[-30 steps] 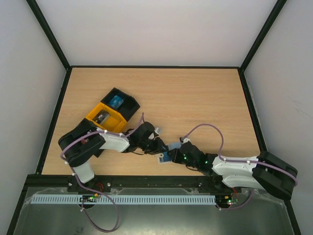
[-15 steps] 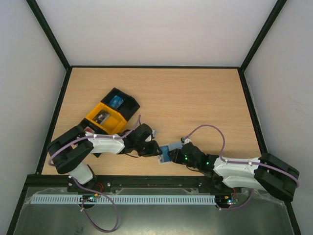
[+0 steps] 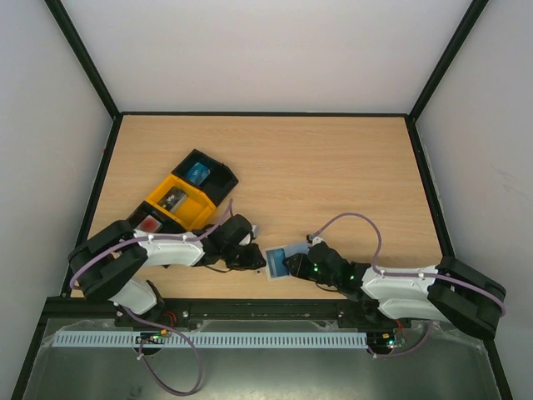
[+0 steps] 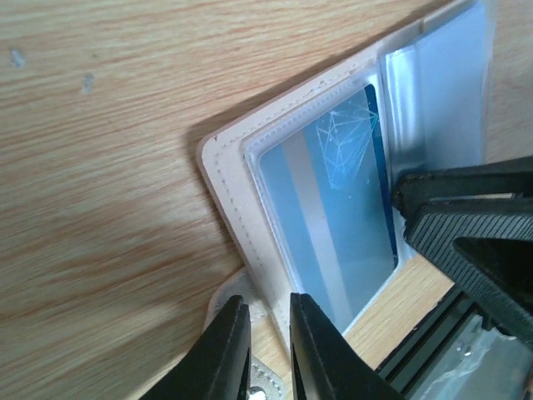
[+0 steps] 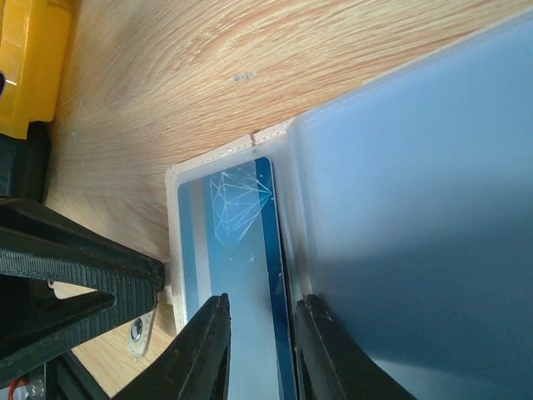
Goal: Take the credit cards out of the card holder
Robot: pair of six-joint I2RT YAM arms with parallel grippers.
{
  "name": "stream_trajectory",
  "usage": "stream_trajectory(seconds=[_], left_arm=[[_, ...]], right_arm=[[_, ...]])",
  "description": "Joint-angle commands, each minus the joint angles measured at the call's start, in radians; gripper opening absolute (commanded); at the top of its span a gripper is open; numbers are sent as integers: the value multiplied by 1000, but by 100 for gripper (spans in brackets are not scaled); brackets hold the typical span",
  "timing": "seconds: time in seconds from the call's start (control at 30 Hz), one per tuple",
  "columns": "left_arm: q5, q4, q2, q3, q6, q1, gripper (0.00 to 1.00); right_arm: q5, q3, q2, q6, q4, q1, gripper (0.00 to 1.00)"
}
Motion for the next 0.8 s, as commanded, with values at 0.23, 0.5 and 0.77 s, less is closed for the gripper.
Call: stream_trajectory(seconds=[0.23, 0.5, 0.77], left_arm=[[-63, -39, -77, -72, 32, 67, 11], [-120, -74, -198, -51, 24, 89, 12], [-34, 74, -228, -38, -68, 65, 23]], right_arm=[[-20, -17, 24, 57, 50, -5, 23], [-44, -32, 55, 82, 128, -5, 23], [-63, -33, 87, 96, 177, -3, 23]])
